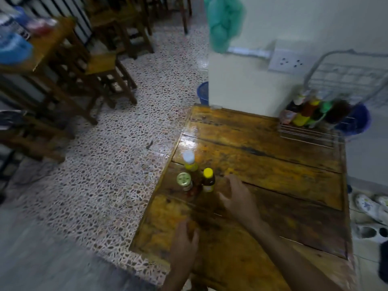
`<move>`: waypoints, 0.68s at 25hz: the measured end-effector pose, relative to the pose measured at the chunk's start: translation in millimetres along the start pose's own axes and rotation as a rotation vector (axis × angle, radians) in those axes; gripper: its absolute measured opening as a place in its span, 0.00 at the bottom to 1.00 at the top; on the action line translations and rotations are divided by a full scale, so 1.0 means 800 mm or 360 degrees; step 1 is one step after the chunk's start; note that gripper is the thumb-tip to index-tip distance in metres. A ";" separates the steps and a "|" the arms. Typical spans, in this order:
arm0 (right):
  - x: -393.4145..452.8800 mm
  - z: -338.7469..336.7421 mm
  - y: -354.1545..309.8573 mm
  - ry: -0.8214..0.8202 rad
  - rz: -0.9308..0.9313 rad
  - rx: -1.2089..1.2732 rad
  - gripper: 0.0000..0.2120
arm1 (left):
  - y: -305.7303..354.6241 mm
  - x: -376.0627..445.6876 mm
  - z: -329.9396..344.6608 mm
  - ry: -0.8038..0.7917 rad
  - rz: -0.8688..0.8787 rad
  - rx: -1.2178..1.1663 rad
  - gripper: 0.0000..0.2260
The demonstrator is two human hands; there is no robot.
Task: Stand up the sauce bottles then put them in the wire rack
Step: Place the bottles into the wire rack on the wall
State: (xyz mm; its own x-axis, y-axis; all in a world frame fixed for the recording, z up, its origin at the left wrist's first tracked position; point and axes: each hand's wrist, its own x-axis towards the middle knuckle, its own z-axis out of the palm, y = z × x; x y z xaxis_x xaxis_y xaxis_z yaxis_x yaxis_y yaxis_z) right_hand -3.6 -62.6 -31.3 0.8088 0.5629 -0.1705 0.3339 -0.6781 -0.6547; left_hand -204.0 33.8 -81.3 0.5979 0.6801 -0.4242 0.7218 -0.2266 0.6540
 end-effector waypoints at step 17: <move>-0.014 0.031 -0.005 0.0165 0.0259 0.0216 0.28 | -0.020 0.027 0.009 -0.0300 0.0358 0.1028 0.33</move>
State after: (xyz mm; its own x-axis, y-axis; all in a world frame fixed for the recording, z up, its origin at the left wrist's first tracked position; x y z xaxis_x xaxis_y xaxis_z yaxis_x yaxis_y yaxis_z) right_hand -25.5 -54.7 -45.1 0.8945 0.3949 -0.2097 0.1327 -0.6823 -0.7190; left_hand -200.2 47.1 -105.3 0.7648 0.4492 -0.4619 0.6013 -0.7552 0.2611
